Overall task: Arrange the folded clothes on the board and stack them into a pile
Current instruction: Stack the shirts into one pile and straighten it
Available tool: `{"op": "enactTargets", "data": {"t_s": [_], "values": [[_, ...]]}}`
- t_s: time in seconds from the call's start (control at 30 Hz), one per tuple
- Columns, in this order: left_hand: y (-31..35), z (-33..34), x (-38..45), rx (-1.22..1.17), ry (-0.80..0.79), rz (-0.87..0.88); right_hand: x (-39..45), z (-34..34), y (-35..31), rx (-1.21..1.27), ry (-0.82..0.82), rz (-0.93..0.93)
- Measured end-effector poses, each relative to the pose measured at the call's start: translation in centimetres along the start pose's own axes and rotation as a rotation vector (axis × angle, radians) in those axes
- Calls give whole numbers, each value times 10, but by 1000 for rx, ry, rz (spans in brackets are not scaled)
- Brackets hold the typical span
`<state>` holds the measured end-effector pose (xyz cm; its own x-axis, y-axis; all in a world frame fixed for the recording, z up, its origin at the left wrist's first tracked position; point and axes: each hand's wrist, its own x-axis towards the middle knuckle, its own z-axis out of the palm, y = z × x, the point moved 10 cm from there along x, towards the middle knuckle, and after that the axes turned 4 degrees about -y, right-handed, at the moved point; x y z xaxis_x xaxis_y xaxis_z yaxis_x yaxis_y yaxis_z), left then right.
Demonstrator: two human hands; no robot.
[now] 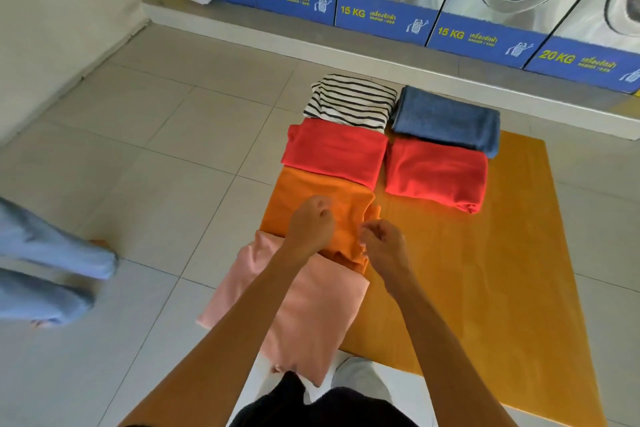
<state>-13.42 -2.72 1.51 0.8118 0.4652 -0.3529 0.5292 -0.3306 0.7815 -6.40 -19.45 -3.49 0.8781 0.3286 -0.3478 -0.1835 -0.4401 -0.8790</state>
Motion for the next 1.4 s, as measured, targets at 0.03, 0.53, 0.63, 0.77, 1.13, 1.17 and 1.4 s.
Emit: {"op": "enactTargets", "data": {"t_s": [0.03,0.53,0.63,0.77,1.13,1.17,1.4], "values": [[-4,-7,-2,9,15,9,-4,5,-1,-18,1,-5],[-92,21,-8,434,-36,16,-21,69,42,-866,-43,-281],[-84,13,-2,470,-36,1,-4,62,37,-848,-92,-287],[-71,13,32,395,-149,73,16,50,39,-721,-205,-220],[-7,-48,191,171,107,141,152,-17,-34,-402,142,-38],[-6,-57,204,164,162,123,167,-19,-31,-392,132,28],[-37,-49,272,142,101,-210,227,-3,8,145,60,345]]}}
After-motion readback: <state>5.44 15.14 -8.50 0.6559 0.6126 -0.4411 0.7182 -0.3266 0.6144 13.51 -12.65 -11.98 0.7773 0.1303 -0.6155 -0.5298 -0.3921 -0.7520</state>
